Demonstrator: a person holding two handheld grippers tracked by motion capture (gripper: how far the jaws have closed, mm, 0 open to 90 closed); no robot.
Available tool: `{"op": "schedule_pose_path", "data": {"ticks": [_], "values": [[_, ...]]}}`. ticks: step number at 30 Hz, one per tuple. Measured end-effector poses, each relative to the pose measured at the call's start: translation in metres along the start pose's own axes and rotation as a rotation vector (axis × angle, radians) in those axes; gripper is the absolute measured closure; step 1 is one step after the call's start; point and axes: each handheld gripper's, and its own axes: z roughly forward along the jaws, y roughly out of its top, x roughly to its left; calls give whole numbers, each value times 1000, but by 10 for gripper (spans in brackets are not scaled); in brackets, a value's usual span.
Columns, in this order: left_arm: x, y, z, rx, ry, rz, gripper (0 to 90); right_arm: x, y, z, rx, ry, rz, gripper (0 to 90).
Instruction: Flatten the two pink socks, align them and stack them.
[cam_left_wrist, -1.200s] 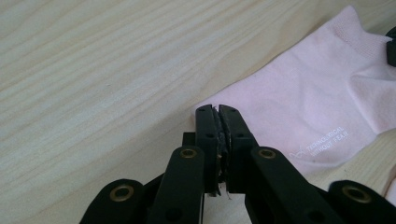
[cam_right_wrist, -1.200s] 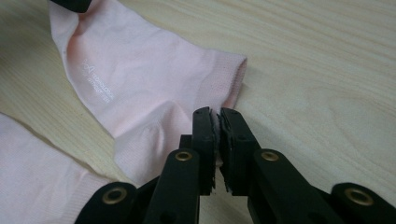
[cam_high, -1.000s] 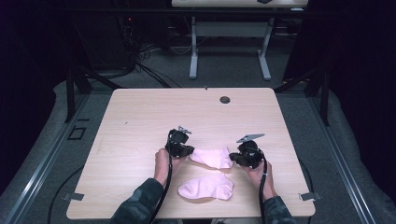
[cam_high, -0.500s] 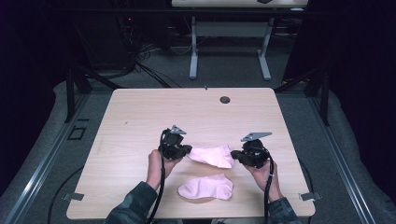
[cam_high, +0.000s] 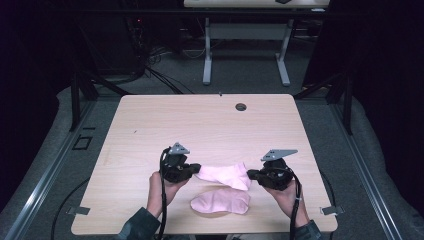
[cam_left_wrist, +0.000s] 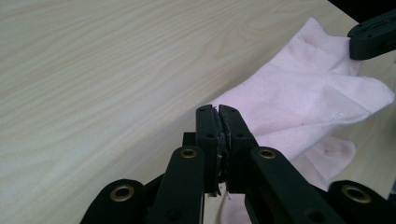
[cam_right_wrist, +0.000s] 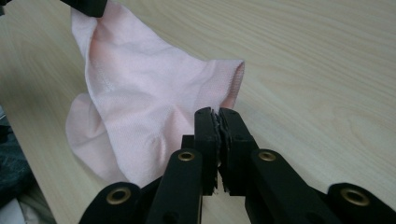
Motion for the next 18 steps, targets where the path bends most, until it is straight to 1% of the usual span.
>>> {"op": "schedule_pose_path", "data": {"ticks": [1,5,6,8,10,11,12,14,18], "values": [[-1,-3,-2,3,-2,6,875,2,-2,-1,-3,4,-1,866],[-6,-18,-6,13,-17,-5,875,7,-8,-1,8,24,-2,866],[-7,-22,-6,11,-18,-13,875,9,-10,-1,10,30,-1,866],[-7,-30,-6,22,-20,-20,875,11,-13,0,23,35,-6,866],[-8,-38,-6,22,-26,-40,875,14,-16,2,34,46,-7,866],[-8,-41,-7,23,-25,-36,875,15,-17,3,39,49,-8,866],[-9,-44,-6,21,-24,-43,875,16,-19,4,44,55,-11,866],[-10,-48,-6,23,-21,-43,875,18,-22,6,56,56,-15,866],[-12,-58,-2,22,-31,-47,874,21,-29,11,77,61,-22,865]]}}
